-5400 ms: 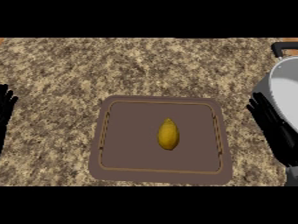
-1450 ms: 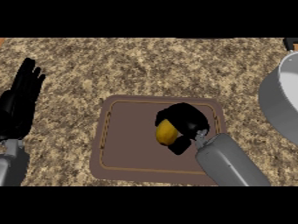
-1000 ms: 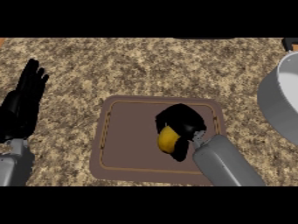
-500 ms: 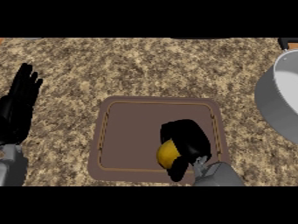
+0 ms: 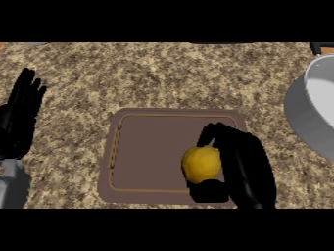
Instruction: Pick the lemon from the tray and place it in the pot
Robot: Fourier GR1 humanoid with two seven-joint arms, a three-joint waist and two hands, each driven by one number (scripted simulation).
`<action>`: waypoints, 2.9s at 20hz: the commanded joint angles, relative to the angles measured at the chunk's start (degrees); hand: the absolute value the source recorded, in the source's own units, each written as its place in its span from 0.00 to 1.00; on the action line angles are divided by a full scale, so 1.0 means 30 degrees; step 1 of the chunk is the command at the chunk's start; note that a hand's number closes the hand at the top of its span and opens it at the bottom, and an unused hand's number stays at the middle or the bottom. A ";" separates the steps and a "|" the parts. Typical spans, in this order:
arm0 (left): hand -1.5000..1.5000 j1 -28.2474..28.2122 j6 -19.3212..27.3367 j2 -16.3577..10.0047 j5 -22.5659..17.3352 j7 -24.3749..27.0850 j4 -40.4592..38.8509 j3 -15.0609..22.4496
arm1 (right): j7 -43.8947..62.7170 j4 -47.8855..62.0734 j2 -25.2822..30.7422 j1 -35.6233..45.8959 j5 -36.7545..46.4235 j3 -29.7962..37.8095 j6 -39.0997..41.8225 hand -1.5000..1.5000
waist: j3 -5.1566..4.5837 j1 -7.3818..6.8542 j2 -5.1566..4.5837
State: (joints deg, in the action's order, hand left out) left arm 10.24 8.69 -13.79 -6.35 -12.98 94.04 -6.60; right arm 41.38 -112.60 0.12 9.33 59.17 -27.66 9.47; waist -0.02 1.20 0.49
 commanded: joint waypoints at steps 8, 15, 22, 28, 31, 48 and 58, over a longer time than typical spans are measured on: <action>0.50 -0.0500 -0.0319 0.0206 0.0049 -0.0250 0.0798 0.0229 | 0.2174 -0.6110 0.1083 0.1024 0.3089 0.3847 -0.0681 1.00 | 0.0003 -0.0375 -0.0129; 0.50 0.0633 -0.0324 0.0151 0.0630 0.0173 -0.0849 0.0112 | 0.0333 -0.7215 0.3307 0.1324 -0.3345 1.1442 0.0786 1.00 | 0.0016 -0.0261 -0.0192; 0.50 0.0827 0.0098 0.0761 0.0797 -0.0060 -0.0168 0.0226 | -0.3217 -0.1630 0.4607 0.1767 -0.6802 1.5656 -0.1251 1.00 | 0.0016 -0.0383 -0.0181; 0.50 0.1196 -0.0340 0.0473 0.0684 -0.0465 -0.0414 0.0120 | -0.6639 0.2804 0.6749 0.2198 -0.6309 1.7332 -0.2922 1.00 | 0.0015 -0.0445 -0.0201; 0.50 0.0696 -0.0064 0.0713 0.0952 -0.0528 0.0246 0.0465 | -0.7275 0.4182 0.7953 0.0826 -0.1621 1.6233 -0.4233 1.00 | 0.0022 -0.0695 -0.0288; 0.50 0.0725 -0.0600 0.0975 0.0712 -0.0118 -0.0352 0.0274 | -1.4404 2.2057 0.9416 0.6580 -0.5936 1.9575 -0.7427 0.00 | 0.0054 -0.0743 -0.0344; 0.50 0.0470 -0.0653 0.0667 0.0658 -0.0744 0.0521 0.0081 | -2.0321 2.3100 0.8554 0.7347 -1.2109 2.3004 -0.5376 0.00 | 0.0094 -0.0625 -0.0263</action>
State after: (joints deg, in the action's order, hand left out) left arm 11.52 6.42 -11.84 -4.51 -14.03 94.88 -6.54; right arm -11.94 -46.15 27.79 31.41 30.34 36.08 -6.76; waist -0.69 -0.49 0.21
